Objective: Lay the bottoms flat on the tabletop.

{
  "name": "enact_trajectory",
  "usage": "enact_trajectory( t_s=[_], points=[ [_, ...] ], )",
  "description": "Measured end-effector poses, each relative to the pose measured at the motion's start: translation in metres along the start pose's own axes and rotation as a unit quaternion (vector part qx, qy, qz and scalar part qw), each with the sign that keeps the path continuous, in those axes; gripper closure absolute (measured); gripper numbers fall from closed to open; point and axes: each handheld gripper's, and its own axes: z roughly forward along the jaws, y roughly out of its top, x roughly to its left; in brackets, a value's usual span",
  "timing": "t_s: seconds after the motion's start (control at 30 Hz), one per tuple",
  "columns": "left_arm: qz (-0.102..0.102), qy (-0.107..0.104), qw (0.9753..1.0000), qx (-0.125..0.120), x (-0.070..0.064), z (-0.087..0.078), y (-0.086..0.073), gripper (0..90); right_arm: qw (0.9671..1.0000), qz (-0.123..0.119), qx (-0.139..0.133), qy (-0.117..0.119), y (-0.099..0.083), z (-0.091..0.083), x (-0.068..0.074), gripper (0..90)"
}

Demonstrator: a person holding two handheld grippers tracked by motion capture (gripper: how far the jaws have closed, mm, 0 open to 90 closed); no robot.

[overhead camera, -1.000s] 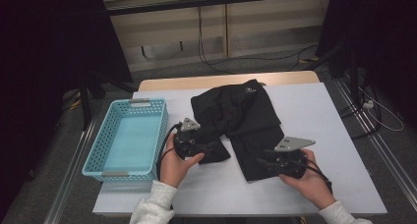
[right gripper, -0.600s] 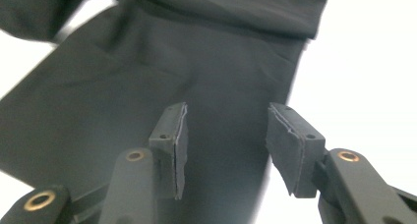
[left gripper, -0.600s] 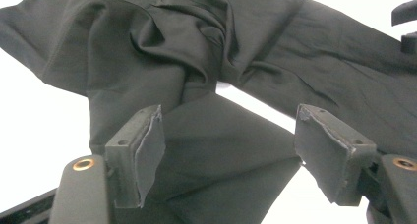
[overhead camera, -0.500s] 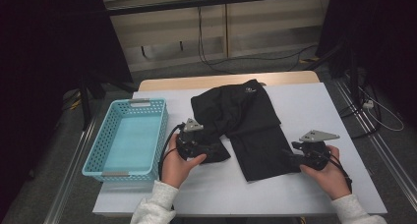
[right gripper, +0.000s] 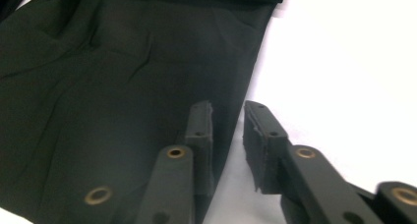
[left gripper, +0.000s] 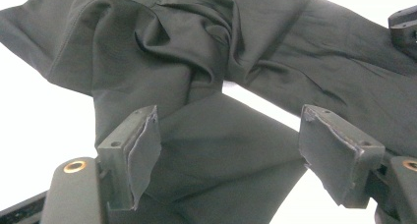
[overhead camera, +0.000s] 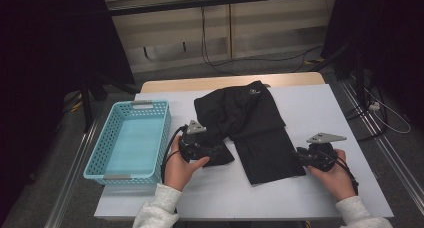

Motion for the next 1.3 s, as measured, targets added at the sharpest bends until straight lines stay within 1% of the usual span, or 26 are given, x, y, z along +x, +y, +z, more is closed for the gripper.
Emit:
enact_trajectory(
  t_s=[0.1,0.17,0.2,0.23,0.33,0.53,0.6,0.63,0.73,0.77,0.87,0.9,0.93,1.0,1.03,1.13,1.27,1.3],
  points=[
    [0.004,-0.002,1.0,0.001,-0.001,0.0,0.0,24.1,1.0,0.005,0.002,0.008,0.0,0.0,0.0,86.8],
    [0.003,-0.001,1.0,0.001,-0.001,-0.001,0.0,24.1,0.9999,0.0,-0.001,0.012,0.0,0.001,0.0,89.6],
    [0.003,-0.003,1.0,0.001,-0.001,-0.001,0.0,24.1,0.9999,0.002,-0.001,0.012,0.0,0.0,0.001,90.0],
    [0.003,-0.004,1.0,0.001,-0.001,-0.001,0.001,24.1,0.9999,0.002,-0.003,0.015,-0.001,0.0,0.0,90.0],
    [0.002,-0.003,1.0,-0.002,0.0,-0.001,0.001,24.1,0.9996,0.011,-0.001,0.027,-0.002,-0.002,-0.002,90.0],
    [0.001,-0.005,1.0,0.002,-0.001,0.0,0.0,24.1,0.9994,0.009,0.007,0.033,-0.006,-0.009,0.0,90.0],
    [0.004,-0.005,1.0,0.002,-0.002,0.0,0.001,24.5,0.9993,0.008,0.008,0.037,-0.008,-0.011,0.0,90.0],
    [0.003,-0.01,0.9999,0.001,-0.003,0.0,0.001,24.6,0.9993,0.011,0.008,0.036,-0.009,-0.012,0.0,90.0],
    [0.002,-0.013,0.9999,0.001,-0.005,0.001,0.001,24.3,0.9991,0.012,0.01,0.039,-0.011,-0.015,0.001,90.0],
    [0.005,-0.013,0.9999,0.001,-0.005,0.001,0.001,24.3,0.9991,0.013,0.012,0.04,-0.012,-0.016,0.002,90.0],
    [0.01,-0.017,0.9998,0.004,-0.009,0.003,0.001,24.1,0.9989,0.015,0.013,0.043,-0.015,-0.02,0.002,90.0],
    [0.008,-0.019,0.9998,0.004,-0.011,0.004,0.001,24.0,0.9988,0.016,0.012,0.044,-0.016,-0.021,0.002,90.0],
    [0.012,-0.018,0.9998,0.006,-0.011,0.004,0.001,23.9,0.9988,0.016,0.013,0.044,-0.016,-0.022,0.002,90.0],
    [0.01,-0.023,0.9997,0.006,-0.014,0.006,0.001,23.8,0.9988,0.017,0.012,0.044,-0.018,-0.024,0.002,90.0],
    [0.015,-0.021,0.9996,0.008,-0.015,0.007,0.001,23.7,0.9987,0.018,0.013,0.045,-0.018,-0.024,0.001,90.0],
    [0.014,-0.03,0.9994,0.01,-0.019,0.01,0.001,23.6,0.9987,0.019,0.011,0.046,-0.021,-0.026,0.002,90.0],
    [0.019,-0.033,0.9992,0.014,-0.024,0.014,-0.001,23.6,0.9987,0.017,0.012,0.047,-0.021,-0.026,0.003,90.0],
    [0.017,-0.036,0.9991,0.012,-0.025,0.015,-0.001,23.6,0.9986,0.017,0.012,0.048,-0.021,-0.026,0.004,90.0]
  ],
)
